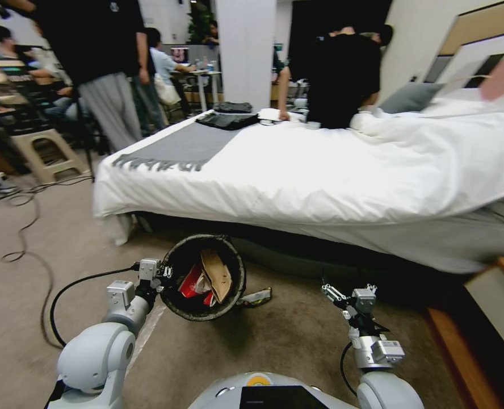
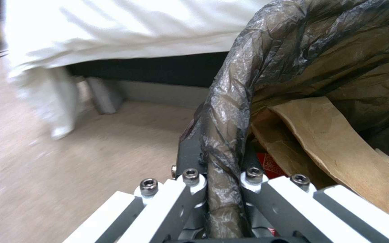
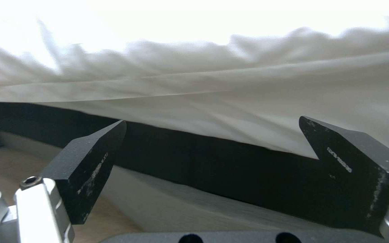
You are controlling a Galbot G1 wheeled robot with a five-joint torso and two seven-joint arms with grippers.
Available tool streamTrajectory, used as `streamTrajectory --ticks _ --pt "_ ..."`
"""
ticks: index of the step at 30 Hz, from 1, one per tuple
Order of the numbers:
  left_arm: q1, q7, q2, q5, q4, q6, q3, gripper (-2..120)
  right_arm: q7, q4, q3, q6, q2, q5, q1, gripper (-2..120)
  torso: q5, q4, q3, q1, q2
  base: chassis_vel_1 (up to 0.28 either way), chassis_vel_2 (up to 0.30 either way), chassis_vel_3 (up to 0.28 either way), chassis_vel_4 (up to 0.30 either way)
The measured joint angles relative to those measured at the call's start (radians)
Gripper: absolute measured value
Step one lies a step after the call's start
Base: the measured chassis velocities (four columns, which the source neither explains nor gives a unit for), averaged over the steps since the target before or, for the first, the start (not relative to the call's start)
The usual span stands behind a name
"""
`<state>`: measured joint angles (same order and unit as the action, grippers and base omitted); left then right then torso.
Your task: Pick up the trash bin, then pick up the garbage from the floor and place it into the trash bin.
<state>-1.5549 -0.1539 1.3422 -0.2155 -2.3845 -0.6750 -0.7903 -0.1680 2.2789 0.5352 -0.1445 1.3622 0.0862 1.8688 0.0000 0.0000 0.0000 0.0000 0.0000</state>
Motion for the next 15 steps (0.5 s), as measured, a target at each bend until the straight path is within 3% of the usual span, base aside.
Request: streamTrajectory --ticks 15 --pt "0.001 0.0 0.002 0.001 0.0 0.001 0.001 1 -0.004 -0.005 -0.013 0.002 0.002 -0.001 0.0 100 0.0 0.0 0.0 0.0 0.0 0.108 0.112 0.103 0.116"
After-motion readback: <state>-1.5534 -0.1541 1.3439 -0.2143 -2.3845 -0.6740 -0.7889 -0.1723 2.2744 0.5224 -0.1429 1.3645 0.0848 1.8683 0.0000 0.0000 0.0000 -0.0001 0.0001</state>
